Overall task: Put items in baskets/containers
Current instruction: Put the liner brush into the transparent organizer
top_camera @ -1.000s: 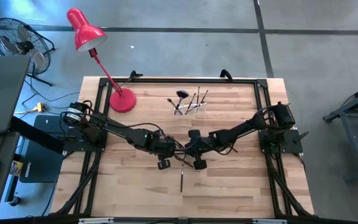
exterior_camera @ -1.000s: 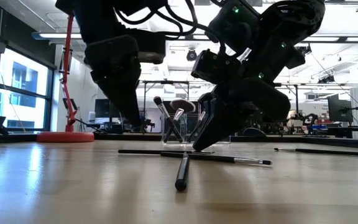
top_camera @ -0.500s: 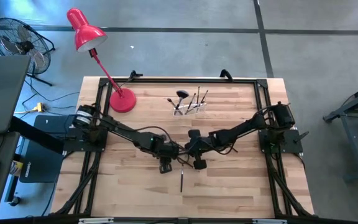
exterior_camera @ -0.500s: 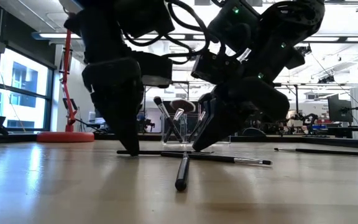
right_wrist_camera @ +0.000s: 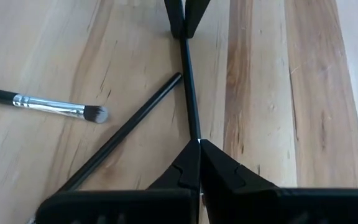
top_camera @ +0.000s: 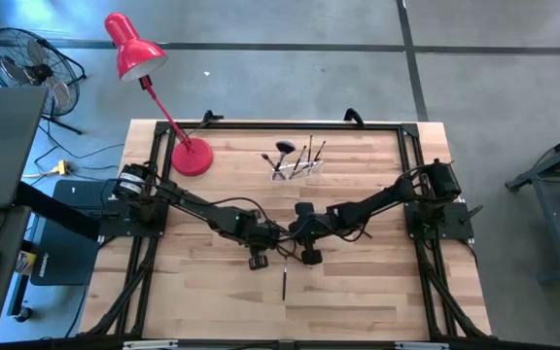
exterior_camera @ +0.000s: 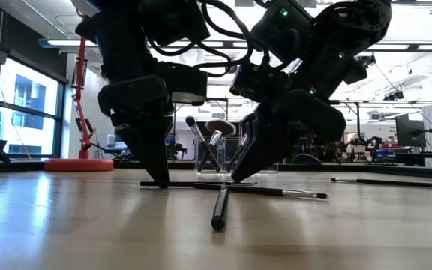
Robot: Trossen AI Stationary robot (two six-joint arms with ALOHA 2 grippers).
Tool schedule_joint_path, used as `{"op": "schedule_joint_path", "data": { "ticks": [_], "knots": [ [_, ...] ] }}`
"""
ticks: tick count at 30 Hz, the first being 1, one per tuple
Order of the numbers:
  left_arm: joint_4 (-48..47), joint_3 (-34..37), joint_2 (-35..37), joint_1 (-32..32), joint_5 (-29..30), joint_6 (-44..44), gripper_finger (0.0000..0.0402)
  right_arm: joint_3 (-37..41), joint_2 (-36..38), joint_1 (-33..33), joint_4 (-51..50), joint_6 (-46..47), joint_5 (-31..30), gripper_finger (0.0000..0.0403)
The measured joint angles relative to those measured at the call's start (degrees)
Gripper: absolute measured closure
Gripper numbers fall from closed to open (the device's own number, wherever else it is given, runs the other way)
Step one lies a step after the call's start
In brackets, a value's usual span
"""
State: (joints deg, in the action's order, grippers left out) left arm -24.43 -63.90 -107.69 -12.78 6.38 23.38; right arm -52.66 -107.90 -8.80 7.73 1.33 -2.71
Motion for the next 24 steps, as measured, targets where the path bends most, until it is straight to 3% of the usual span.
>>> {"op": "schedule_joint_path", "data": {
  "ticks": [10, 16, 24],
  "knots": [
    [-1.25, -0.04, -0.1, -0.01, 0.0, 1.37, 0.0399, 0.0, 2.25, 0.02, -0.35, 0.21, -0.4, 0.0402],
    [-1.38, -0.02, 0.05, -0.01, 0.49, 3.97, 0.04, -0.02, 6.46, 0.03, -5.51, 0.33, -1.41, 0.0398],
    [-4.01, 0.37, 4.31, -0.23, 8.12, 5.78, 0.0401, -0.13, 12.55, 0.02, -15.13, 3.04, -5.79, 0.0378]
  ]
}}
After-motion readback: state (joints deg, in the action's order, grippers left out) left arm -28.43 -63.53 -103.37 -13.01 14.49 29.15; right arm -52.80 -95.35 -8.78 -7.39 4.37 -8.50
